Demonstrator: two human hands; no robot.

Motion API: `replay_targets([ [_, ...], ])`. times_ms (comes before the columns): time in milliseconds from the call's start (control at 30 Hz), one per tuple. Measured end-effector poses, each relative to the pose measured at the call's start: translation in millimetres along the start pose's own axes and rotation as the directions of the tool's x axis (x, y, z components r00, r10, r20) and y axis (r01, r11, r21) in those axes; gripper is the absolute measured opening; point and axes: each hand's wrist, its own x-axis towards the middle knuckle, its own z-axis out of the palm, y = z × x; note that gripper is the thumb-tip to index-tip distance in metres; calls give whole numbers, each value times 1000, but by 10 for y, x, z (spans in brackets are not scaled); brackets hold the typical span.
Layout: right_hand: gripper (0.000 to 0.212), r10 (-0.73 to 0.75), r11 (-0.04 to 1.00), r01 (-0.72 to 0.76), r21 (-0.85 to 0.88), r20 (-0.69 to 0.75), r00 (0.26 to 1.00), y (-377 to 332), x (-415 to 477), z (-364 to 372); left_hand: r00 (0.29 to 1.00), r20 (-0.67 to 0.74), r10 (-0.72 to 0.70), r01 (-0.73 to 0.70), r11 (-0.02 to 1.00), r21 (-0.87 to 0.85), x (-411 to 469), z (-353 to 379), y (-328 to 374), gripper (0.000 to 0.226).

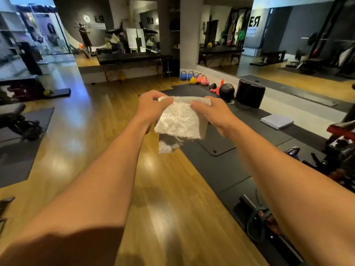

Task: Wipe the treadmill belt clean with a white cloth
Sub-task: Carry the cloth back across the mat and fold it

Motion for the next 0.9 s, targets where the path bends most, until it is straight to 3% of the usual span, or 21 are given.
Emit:
replay_targets([
  [100, 23, -3, 999, 8, 42, -99, 995, 14, 566, 58, 920, 366, -140, 141, 990, 24, 537, 0, -106, 32],
  [167, 14, -34, 999, 39, 31, -144, 989, 52, 901, 41, 862, 472, -187, 228, 973, -32, 902, 110, -229, 31],
  [267, 8, -18, 999, 30, 41, -262, 965, 316, 1449, -37, 878, 440, -185, 304, 927, -217, 1525, 361, -419, 32],
  [433, 13, 120, 981, -72, 178, -276, 954, 840, 2434, -253, 892, 396, -216, 219, 975, 38, 2591, 774, -606, 20],
  [567, 29, 193, 924, -149, 352, -94, 977, 997, 3243, -458, 925, 356, -132, 146, 989, -12, 3399, 1071, -568, 21],
  [667, 48, 227, 927, -243, 286, 91, 970, 1164, 3908, -576, 951, 301, -77, 94, 995, -44, 4081, 1255, -577, 22],
  [733, 47, 219, 947, -220, 236, 30, 975, 1284, 4329, -618, 954, 293, -64, 78, 996, -36, 4551, 1355, -659, 25],
  [800, 45, 155, 962, -114, 249, -151, 976, 1396, 4772, -672, 952, 304, -39, 56, 997, -47, 5026, 1475, -743, 28],
  [900, 25, 65, 957, 23, 288, -292, 954, 1547, 5477, -753, 957, 290, 10, 35, 988, -151, 5772, 1692, -858, 31],
])
